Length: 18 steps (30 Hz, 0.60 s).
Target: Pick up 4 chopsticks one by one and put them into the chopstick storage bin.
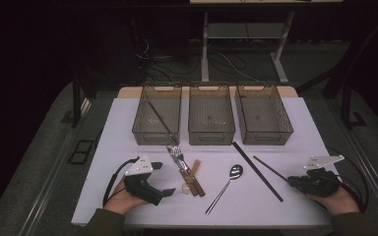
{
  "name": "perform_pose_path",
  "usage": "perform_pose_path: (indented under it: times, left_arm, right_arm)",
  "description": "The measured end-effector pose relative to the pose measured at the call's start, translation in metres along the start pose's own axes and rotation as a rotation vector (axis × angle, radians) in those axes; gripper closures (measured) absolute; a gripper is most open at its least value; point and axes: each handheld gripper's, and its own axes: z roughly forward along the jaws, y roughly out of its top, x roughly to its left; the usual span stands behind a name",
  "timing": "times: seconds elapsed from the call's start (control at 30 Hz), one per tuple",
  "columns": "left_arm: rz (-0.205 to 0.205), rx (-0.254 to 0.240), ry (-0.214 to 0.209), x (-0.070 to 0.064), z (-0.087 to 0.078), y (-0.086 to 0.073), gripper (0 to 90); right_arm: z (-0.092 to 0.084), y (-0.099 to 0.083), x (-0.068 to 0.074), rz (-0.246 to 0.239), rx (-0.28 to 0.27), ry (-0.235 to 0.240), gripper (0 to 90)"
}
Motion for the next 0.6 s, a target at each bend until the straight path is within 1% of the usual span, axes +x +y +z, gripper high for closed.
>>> perform_pose_path:
  times: [0.2,0.27,0.3,0.33,0.37,0.6]
  left_arm:
    - [0.0,0.003,0.0,0.0,0.0,0.0,0.1]
    - [0.001,0.003,0.0,0.0,0.0,0.0,0.1]
    - [0.0,0.003,0.0,0.0,0.0,0.0,0.1]
    - [0.001,0.004,0.0,0.0,0.0,0.0,0.2]
    - [-0.002,0.001,0.0,0.0,0.0,0.0,0.2]
    - [-0.001,0.005,-0.001,0.0,0.0,0.0,0.2]
  right_arm:
    - [-0.001,0.001,0.0,0.003,0.0,0.001,85.0]
    - [-0.003,0.002,0.0,-0.004,-0.01,0.004,85.0]
    - [-0.005,0.003,0.0,0.002,-0.017,0.004,85.0]
    - [-0.007,0.003,-0.001,-0.004,-0.028,0.007,85.0]
    - [-0.008,0.004,-0.001,0.0,-0.041,0.009,85.0]
    - [-0.015,0.009,0.002,0.001,-0.073,0.022,85.0]
